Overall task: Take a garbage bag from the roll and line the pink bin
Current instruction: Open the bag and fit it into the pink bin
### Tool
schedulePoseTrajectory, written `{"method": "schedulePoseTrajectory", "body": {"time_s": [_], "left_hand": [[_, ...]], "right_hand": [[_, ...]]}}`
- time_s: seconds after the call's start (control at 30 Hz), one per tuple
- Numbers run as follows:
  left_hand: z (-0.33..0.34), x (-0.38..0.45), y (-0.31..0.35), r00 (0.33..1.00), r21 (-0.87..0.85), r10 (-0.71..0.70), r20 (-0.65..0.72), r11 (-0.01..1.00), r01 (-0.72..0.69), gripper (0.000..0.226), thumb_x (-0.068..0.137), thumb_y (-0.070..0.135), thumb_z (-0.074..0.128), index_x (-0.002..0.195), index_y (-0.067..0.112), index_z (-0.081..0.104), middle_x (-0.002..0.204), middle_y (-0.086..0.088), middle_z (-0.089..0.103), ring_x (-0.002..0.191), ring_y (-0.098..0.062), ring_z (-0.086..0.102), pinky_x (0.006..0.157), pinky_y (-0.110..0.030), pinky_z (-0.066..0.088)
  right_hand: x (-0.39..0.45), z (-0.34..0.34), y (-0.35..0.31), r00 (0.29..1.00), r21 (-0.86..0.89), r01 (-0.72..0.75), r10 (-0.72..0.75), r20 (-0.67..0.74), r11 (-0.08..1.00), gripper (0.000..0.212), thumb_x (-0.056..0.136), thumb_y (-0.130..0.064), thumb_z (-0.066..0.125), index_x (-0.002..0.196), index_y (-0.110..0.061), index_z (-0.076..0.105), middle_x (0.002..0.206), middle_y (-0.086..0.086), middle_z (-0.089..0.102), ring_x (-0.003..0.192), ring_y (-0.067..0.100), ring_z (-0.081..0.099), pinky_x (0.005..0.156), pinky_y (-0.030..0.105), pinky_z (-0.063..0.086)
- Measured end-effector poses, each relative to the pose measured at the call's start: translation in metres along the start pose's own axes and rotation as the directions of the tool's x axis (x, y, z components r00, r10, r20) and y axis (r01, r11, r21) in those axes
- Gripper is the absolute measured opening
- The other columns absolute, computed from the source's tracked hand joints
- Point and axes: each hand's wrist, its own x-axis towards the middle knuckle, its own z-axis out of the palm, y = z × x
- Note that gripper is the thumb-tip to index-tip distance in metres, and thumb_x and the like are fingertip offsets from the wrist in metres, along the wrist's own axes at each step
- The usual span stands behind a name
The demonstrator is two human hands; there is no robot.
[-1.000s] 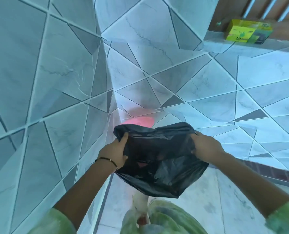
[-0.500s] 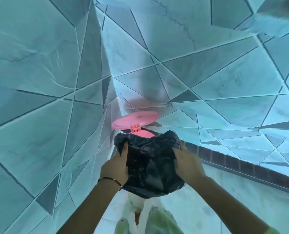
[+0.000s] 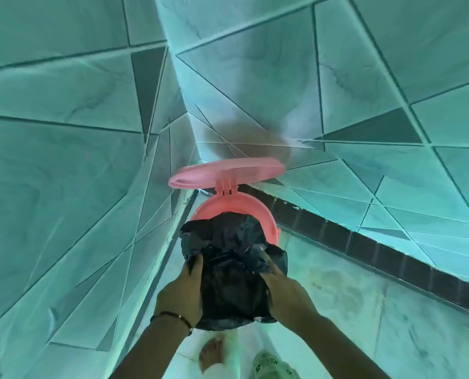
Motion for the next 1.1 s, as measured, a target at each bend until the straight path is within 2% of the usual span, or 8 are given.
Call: {"method": "schedulePoseTrajectory", "body": {"time_s": [0.1,0.23,0.47,0.6,0.67,0.83,1.0,1.1], "left_hand": [[0.018,0.029,0.002,0.998,-0.055,-0.036,0.045,0.998,0.038,0.086,0.089,0.019,0.048,0.148,0.027,-0.014,0.155,-0.006,0.021,0.096,-0.027,0.063,0.082,-0.036,0.052],[0.026,0.051,0.010,1.000,-0.125,0.017,0.020,0.992,-0.014,0.084,0.087,0.016,0.048,0.149,0.027,-0.009,0.158,-0.006,0.013,0.087,-0.028,0.065,0.077,-0.036,0.053],[0.030,0.070,0.010,0.782,-0.090,0.233,-0.578,0.935,-0.344,0.064,0.063,0.006,0.070,0.122,0.009,0.045,0.076,-0.013,0.070,0.040,-0.022,0.058,0.038,-0.024,0.046],[0.043,0.084,0.003,0.983,-0.125,0.174,0.053,0.978,-0.166,0.074,0.086,0.018,0.054,0.148,0.028,0.015,0.120,-0.007,0.060,0.096,-0.025,0.065,0.083,-0.029,0.051],[0.062,0.087,0.001,0.896,-0.162,0.133,0.424,0.984,-0.069,0.058,0.090,0.027,0.047,0.144,0.032,0.026,0.138,-0.004,0.049,0.122,-0.028,0.051,0.103,-0.031,0.041],[0.086,0.076,-0.007,0.779,-0.185,0.143,0.610,0.982,-0.036,0.043,0.080,0.003,0.049,0.111,0.030,0.066,0.123,0.001,0.061,0.110,-0.024,0.058,0.091,-0.031,0.051],[0.065,0.062,-0.013,0.999,-0.452,0.031,0.036,0.892,-0.011,0.035,0.088,0.014,0.055,0.121,0.023,0.059,0.111,-0.004,0.068,0.105,-0.026,0.063,0.095,-0.034,0.049],[0.055,0.056,-0.015,0.891,-0.603,-0.276,-0.359,0.798,0.004,0.053,0.085,0.003,0.057,0.136,0.010,0.045,0.107,-0.020,0.067,0.094,-0.042,0.064,0.082,-0.046,0.051]], "right_hand": [[0.038,0.009,0.013,0.954,0.310,-0.196,0.255,-0.160,0.930,0.045,0.083,0.001,0.042,0.124,-0.018,0.048,0.131,0.006,0.056,0.102,0.032,0.061,0.083,0.036,0.048],[0.065,0.015,0.002,0.973,0.381,-0.118,0.183,-0.140,0.917,0.032,0.087,-0.001,0.042,0.115,-0.013,0.049,0.102,0.004,0.060,0.092,0.029,0.059,0.075,0.031,0.044],[0.080,0.012,0.000,0.886,0.383,0.113,0.082,-0.457,0.917,0.012,0.087,-0.001,0.046,0.084,-0.001,0.057,0.078,0.006,0.056,0.063,0.026,0.052,0.053,0.026,0.037],[0.101,0.016,0.035,0.978,0.190,-0.202,0.209,-0.020,0.961,0.032,0.090,-0.006,0.045,0.122,-0.012,0.051,0.113,0.012,0.063,0.099,0.033,0.061,0.085,0.038,0.053],[0.104,0.019,0.051,0.921,0.034,-0.278,0.256,0.294,0.960,0.043,0.087,-0.002,0.039,0.127,-0.015,0.050,0.123,0.014,0.058,0.107,0.035,0.058,0.083,0.034,0.051],[0.086,0.019,0.073,0.779,-0.127,-0.213,0.247,0.576,0.969,0.049,0.079,0.000,0.042,0.120,-0.020,0.060,0.126,0.012,0.055,0.106,0.034,0.057,0.080,0.034,0.053],[0.067,0.008,0.074,0.951,-0.011,-0.267,0.266,0.157,0.964,0.018,0.091,-0.014,0.049,0.105,-0.009,0.060,0.104,0.010,0.065,0.093,0.029,0.060,0.079,0.035,0.048],[0.061,0.000,0.063,0.889,0.258,-0.250,0.327,-0.320,0.933,0.022,0.092,-0.010,0.050,0.112,-0.004,0.056,0.097,0.015,0.065,0.087,0.035,0.061,0.077,0.040,0.049]]}}
